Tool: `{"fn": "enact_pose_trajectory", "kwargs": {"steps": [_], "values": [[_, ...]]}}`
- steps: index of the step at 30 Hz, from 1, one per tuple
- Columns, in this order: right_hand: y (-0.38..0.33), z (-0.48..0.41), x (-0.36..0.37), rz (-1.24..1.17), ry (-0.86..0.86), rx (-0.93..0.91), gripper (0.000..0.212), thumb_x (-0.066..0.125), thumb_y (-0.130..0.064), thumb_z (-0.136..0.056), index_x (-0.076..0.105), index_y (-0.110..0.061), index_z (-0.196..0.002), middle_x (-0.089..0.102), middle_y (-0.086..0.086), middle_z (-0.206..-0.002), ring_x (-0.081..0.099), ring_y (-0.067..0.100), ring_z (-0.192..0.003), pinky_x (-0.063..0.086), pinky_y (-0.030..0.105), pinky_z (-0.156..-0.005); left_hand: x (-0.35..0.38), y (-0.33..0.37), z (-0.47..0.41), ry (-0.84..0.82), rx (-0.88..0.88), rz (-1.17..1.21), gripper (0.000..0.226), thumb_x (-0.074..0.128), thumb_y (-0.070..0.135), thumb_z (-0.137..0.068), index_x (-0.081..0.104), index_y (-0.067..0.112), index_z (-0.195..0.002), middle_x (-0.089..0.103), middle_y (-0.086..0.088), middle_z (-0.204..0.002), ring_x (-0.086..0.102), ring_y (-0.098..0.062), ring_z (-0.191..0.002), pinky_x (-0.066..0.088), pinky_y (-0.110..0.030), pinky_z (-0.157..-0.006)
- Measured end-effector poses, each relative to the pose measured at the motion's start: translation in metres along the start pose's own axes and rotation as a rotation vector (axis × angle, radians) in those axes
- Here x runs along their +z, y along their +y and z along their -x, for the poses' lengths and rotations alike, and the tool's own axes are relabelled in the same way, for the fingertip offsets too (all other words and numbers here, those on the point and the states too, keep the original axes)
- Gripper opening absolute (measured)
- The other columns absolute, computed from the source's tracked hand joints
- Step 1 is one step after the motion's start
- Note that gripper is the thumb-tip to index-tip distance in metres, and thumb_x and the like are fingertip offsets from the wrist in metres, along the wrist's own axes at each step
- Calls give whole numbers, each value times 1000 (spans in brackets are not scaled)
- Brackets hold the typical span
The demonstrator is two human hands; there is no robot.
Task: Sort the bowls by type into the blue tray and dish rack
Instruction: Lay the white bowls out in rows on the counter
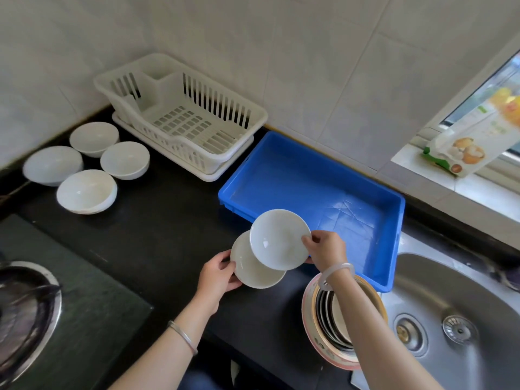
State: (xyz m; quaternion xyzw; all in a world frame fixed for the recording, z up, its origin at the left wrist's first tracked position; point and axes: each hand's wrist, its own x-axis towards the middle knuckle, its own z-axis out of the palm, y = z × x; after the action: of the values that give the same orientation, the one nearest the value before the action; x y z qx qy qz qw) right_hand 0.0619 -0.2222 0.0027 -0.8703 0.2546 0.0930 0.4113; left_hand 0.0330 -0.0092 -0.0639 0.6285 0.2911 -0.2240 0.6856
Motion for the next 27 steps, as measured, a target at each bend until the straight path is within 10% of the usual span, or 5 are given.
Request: {"fn": "enact_pose_trajectory", "kwargs": {"steps": [10,22,27], "values": [[-63,-19,53,-228,-154,-51,23,58,-9,-86,63,-13,-64,61,0,-71,63,12,-61,52,17,-44,-87,36,-3,254,72,224,42,53,7,-92,47,13,-133,56,-10,-114,62,-30,-103,55,-29,-60],[-134,-49,167,-319,-361,154,22,54,-2,-88,60,-4,-109,59,11,-105,61,25,-75,54,26,-44,-178,47,-13,554,54,512,41,52,6,-92,47,10,-132,54,-15,-127,62,-35,-102,53,-32,-66],[-149,-59,198,-358,-388,235,17,51,3,-86,55,-6,-99,57,18,-116,61,33,-83,53,30,-45,-193,52,-20,589,51,593,37,50,2,-92,50,10,-128,56,-13,-118,64,-34,-91,53,-32,-70]]}}
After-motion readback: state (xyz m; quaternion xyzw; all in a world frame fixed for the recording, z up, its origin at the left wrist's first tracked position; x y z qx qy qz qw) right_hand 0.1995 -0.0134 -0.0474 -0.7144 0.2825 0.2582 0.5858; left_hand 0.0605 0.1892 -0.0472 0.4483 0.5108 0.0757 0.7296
